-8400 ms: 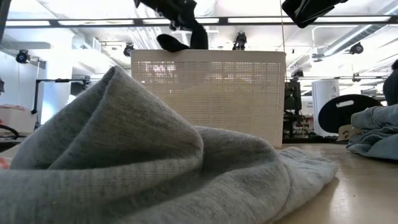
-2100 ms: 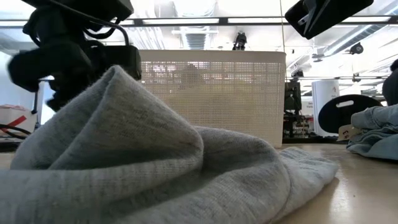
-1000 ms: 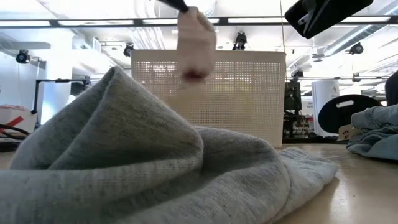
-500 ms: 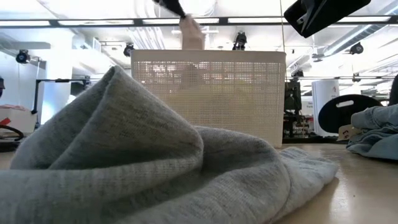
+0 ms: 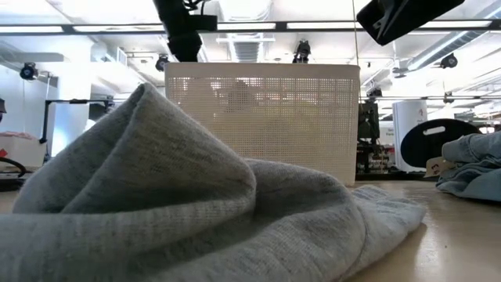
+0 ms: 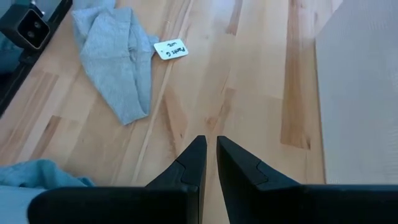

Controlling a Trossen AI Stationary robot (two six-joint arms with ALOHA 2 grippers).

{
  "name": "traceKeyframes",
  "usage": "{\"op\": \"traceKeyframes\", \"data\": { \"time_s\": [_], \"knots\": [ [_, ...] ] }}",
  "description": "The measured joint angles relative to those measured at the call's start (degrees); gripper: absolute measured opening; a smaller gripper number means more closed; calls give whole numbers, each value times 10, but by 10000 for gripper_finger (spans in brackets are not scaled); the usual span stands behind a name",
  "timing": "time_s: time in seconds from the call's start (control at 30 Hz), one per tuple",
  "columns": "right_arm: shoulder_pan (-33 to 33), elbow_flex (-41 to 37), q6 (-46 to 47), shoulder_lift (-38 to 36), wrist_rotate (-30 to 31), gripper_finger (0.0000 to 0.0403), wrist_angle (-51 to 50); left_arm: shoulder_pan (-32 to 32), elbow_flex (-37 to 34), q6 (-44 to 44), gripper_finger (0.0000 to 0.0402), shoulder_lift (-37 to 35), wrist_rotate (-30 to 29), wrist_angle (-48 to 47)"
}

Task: Sort clothes
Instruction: Put the striped sock into the white laundry bin, then put the gray boxer into the white laundry bin

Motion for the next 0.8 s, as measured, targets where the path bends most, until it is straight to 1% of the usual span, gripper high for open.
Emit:
{"op": "traceKeyframes", "data": {
  "time_s": [0.1, 0.17, 0.3, 0.37, 0.5, 0.63, 0.7, 0.8],
  "knots": [
    [0, 0, -6, 0, 8, 23, 1, -2, 1, -1, 37, 0, 1, 3],
    [0, 0, -9, 0, 8, 23, 1, -3, 8, -9, 60, 0, 17, 2],
    [0, 0, -10, 0, 8, 24, 4, -6, 28, -28, 118, 0, 42, 3],
    [0, 0, -7, 0, 8, 23, 4, -11, 39, -29, 148, 0, 45, -1],
    [0, -3, -1, 0, 4, 24, 19, -42, 59, -16, 202, -6, 45, 0],
    [0, -20, -12, 12, -51, 23, 99, -100, 64, -7, 234, -16, 45, 1],
    [0, -34, -14, 25, -82, 24, 151, -135, 64, -17, 239, -22, 45, 1],
    [0, -50, -14, 52, -129, 24, 232, -195, 47, -56, 235, -36, 45, 7]
  ]
}}
